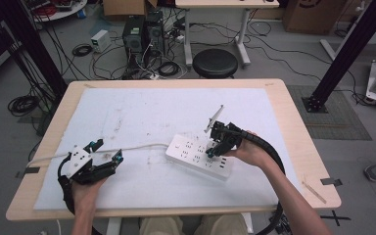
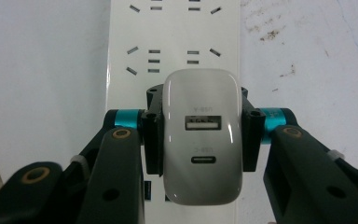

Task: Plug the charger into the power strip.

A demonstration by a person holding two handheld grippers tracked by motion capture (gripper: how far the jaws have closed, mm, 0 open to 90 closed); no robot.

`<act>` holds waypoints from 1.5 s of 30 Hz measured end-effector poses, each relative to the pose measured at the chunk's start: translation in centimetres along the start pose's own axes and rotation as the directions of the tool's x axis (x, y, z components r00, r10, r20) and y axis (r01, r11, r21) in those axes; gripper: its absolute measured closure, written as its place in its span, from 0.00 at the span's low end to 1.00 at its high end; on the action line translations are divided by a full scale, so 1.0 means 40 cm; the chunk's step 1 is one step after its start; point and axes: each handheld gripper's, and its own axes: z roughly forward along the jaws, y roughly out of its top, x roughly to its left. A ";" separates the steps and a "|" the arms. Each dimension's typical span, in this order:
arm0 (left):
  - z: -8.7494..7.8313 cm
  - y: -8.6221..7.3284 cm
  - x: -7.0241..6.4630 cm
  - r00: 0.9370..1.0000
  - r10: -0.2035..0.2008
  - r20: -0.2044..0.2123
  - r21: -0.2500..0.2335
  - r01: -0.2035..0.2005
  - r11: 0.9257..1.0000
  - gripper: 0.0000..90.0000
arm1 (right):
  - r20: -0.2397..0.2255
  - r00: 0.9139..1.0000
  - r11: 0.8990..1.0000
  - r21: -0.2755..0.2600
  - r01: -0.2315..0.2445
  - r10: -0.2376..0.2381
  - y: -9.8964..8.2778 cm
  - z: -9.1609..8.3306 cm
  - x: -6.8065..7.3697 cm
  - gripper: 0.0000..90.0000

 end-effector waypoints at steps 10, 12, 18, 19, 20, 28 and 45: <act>-0.007 0.000 0.005 1.000 -0.006 -0.008 -0.003 0.006 1.000 0.24 | -0.009 1.000 0.999 -0.041 -0.008 0.007 -0.022 0.020 -0.005 0.70; -0.007 0.000 0.005 1.000 -0.006 -0.007 -0.004 0.006 1.000 0.24 | -0.008 1.000 0.999 -0.044 -0.007 0.006 -0.022 0.020 -0.005 0.71; -0.008 -0.001 0.000 1.000 -0.005 -0.001 0.001 0.005 1.000 0.24 | -0.010 1.000 0.998 -0.068 0.009 -0.009 -0.029 0.024 -0.006 0.71; -0.008 -0.001 0.000 1.000 -0.001 0.001 0.003 0.001 1.000 0.24 | -0.010 1.000 0.998 -0.068 0.009 -0.009 -0.029 0.024 -0.006 0.71; -0.008 -0.001 0.000 1.000 -0.003 0.000 0.003 0.003 1.000 0.24 | -0.013 1.000 0.997 -0.072 0.013 -0.014 -0.031 0.025 -0.008 0.71; -0.015 -0.001 0.007 1.000 -0.008 -0.007 0.006 0.008 1.000 0.24 | -0.008 1.000 0.994 -0.112 0.020 -0.021 -0.043 0.030 -0.004 0.71; -0.019 -0.009 0.010 1.000 -0.018 -0.011 0.009 0.018 1.000 0.24 | 0.037 0.999 0.987 -0.159 0.037 -0.031 -0.059 0.037 0.013 0.71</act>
